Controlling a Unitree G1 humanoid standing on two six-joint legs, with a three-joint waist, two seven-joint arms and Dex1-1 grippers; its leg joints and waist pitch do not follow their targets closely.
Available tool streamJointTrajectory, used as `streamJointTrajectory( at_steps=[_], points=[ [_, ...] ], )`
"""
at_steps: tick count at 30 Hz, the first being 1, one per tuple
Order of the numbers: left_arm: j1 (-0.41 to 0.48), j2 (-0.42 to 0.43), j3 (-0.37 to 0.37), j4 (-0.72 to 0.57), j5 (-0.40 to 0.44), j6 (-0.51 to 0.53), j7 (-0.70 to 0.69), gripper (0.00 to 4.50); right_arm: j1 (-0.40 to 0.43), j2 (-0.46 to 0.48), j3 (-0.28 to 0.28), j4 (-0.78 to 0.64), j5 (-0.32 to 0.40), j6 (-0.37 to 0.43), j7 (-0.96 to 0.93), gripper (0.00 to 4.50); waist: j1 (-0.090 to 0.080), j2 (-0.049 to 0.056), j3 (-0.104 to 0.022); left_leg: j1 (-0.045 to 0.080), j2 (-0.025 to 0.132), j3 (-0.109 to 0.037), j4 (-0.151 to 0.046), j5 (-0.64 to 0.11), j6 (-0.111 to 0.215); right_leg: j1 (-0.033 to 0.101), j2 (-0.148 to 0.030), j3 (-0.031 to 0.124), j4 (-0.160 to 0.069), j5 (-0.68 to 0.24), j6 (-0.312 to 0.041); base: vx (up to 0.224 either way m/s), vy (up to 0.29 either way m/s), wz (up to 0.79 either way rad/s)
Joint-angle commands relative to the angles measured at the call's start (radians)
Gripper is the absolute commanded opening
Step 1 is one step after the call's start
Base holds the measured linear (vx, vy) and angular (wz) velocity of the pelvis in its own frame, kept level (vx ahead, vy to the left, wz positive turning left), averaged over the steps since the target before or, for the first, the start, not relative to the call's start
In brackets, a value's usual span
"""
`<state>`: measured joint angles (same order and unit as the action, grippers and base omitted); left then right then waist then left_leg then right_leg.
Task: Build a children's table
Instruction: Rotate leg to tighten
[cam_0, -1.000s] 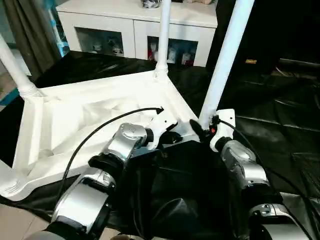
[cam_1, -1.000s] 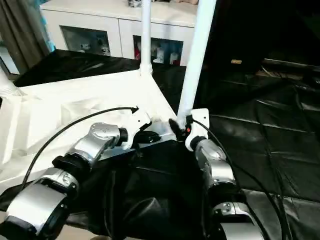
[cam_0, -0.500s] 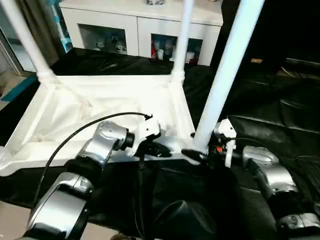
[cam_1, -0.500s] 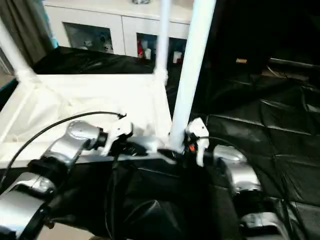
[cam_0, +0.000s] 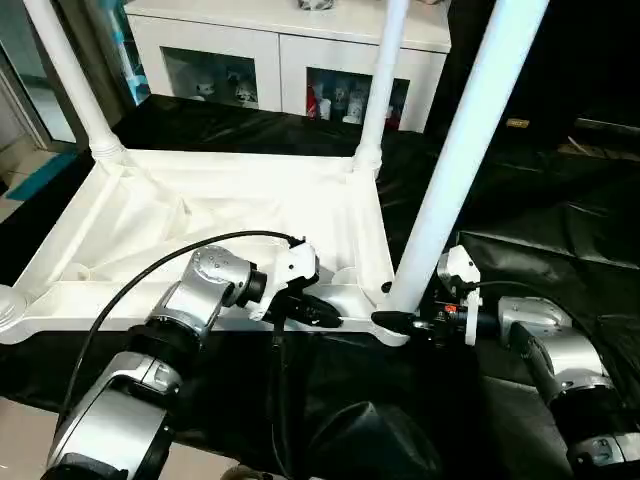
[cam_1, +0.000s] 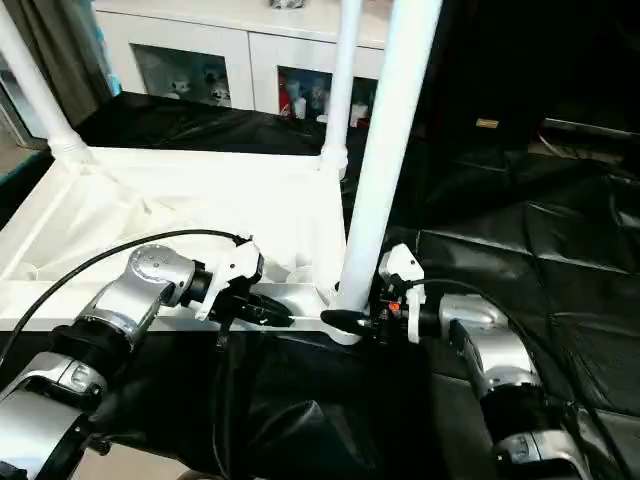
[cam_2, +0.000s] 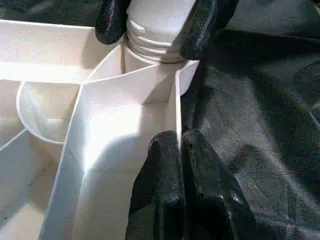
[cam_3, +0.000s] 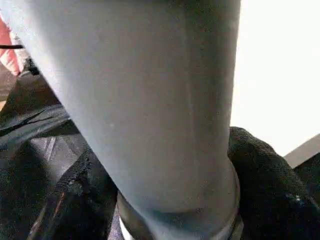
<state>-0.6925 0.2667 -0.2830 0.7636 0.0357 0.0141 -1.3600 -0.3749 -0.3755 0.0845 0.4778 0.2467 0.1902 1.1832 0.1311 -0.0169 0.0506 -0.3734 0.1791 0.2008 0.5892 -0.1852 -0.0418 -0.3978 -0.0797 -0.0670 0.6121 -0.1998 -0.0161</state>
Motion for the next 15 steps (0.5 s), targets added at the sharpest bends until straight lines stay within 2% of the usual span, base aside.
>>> streamJointTrajectory(
  at_steps=[1,2,3,4,5,6,7,8,10,11,13,15],
  points=[
    [-0.034,-0.067,0.015,0.044,0.006,-0.005,0.148,0.00,0.009,0.065,0.018,0.052,-0.032,-0.018,-0.128,2.73,-0.005,-0.019,-0.056,0.017,0.065,-0.024,-0.067,-0.158,0.067,0.039,-0.089,0.051,-0.077,-0.204,-0.222,0.000,0.000,0.00],
    [-0.036,-0.070,0.017,0.048,0.008,-0.004,0.158,0.00,0.007,0.070,0.016,0.058,-0.036,-0.021,-0.142,2.73,-0.006,-0.016,-0.054,0.021,0.065,-0.027,-0.071,-0.179,0.054,0.037,-0.092,0.051,-0.083,-0.241,-0.215,0.000,0.000,0.00],
    [-0.053,-0.093,0.027,0.075,0.019,0.003,0.228,0.00,-0.004,0.102,0.000,0.104,-0.061,-0.041,-0.241,2.72,-0.013,-0.021,-0.050,0.023,0.064,-0.029,-0.075,-0.215,0.032,0.036,-0.092,0.051,-0.090,-0.317,-0.197,0.000,0.000,0.00],
    [-0.069,-0.119,0.035,0.099,0.028,0.011,0.294,0.00,-0.017,0.133,-0.019,0.141,-0.076,-0.046,-0.333,2.71,-0.015,-0.021,-0.048,0.027,0.063,-0.030,-0.077,-0.238,0.020,0.033,-0.094,0.050,-0.097,-0.360,-0.188,0.000,0.000,0.00],
    [-0.086,-0.144,0.041,0.123,0.036,0.020,0.356,0.00,-0.030,0.164,-0.041,0.170,-0.081,-0.041,-0.418,2.70,-0.023,-0.020,-0.044,0.035,0.063,-0.035,-0.079,-0.294,-0.002,0.028,-0.095,0.050,-0.105,-0.445,-0.173,0.000,0.000,0.00],
    [-0.092,-0.152,0.043,0.131,0.038,0.023,0.373,0.00,-0.034,0.174,-0.048,0.177,-0.080,-0.039,-0.441,2.70,-0.026,-0.024,-0.045,0.035,0.063,-0.037,-0.081,-0.307,-0.009,0.029,-0.095,0.049,-0.108,-0.472,-0.162,0.000,0.000,0.00],
    [-0.101,-0.165,0.045,0.143,0.040,0.028,0.402,0.00,-0.041,0.190,-0.061,0.189,-0.079,-0.035,-0.480,2.70,-0.029,-0.023,-0.046,0.036,0.065,-0.042,-0.084,-0.324,-0.018,0.031,-0.099,0.048,-0.112,-0.503,-0.145,0.000,0.000,0.00],
    [-0.123,-0.195,0.056,0.173,0.047,0.039,0.487,0.00,-0.060,0.221,-0.083,0.220,-0.083,-0.040,-0.570,2.70,-0.033,-0.024,-0.045,0.034,0.064,-0.042,-0.087,-0.328,-0.018,0.029,-0.097,0.049,-0.115,-0.497,-0.132,0.000,0.000,0.00],
    [-0.146,-0.223,0.067,0.203,0.051,0.052,0.564,0.00,-0.084,0.253,-0.096,0.252,-0.089,-0.041,-0.650,2.70,-0.038,-0.027,-0.046,0.038,0.061,-0.041,-0.085,-0.339,-0.019,0.026,-0.096,0.049,-0.115,-0.490,-0.136,0.000,0.000,0.00],
    [-0.157,-0.233,0.070,0.217,0.056,0.053,0.600,0.00,-0.094,0.265,-0.098,0.261,-0.097,-0.043,-0.685,2.70,-0.040,-0.028,-0.046,0.034,0.060,-0.041,-0.086,-0.329,-0.012,0.028,-0.097,0.050,-0.116,-0.483,-0.135,0.000,0.000,0.00],
    [-0.177,-0.249,0.079,0.241,0.064,0.049,0.649,0.00,-0.124,0.294,-0.095,0.292,-0.114,-0.056,-0.735,2.70,-0.040,-0.026,-0.048,0.034,0.061,-0.041,-0.086,-0.319,-0.006,0.028,-0.097,0.050,-0.115,-0.460,-0.135,0.000,0.000,0.00],
    [-0.189,-0.259,0.082,0.255,0.066,0.036,0.661,0.00,-0.150,0.316,-0.086,0.318,-0.124,-0.084,-0.744,2.70,-0.046,-0.023,-0.050,0.026,0.059,-0.040,-0.086,-0.299,0.001,0.032,-0.097,0.051,-0.109,-0.402,-0.151,0.000,0.000,0.00]
  ],
)
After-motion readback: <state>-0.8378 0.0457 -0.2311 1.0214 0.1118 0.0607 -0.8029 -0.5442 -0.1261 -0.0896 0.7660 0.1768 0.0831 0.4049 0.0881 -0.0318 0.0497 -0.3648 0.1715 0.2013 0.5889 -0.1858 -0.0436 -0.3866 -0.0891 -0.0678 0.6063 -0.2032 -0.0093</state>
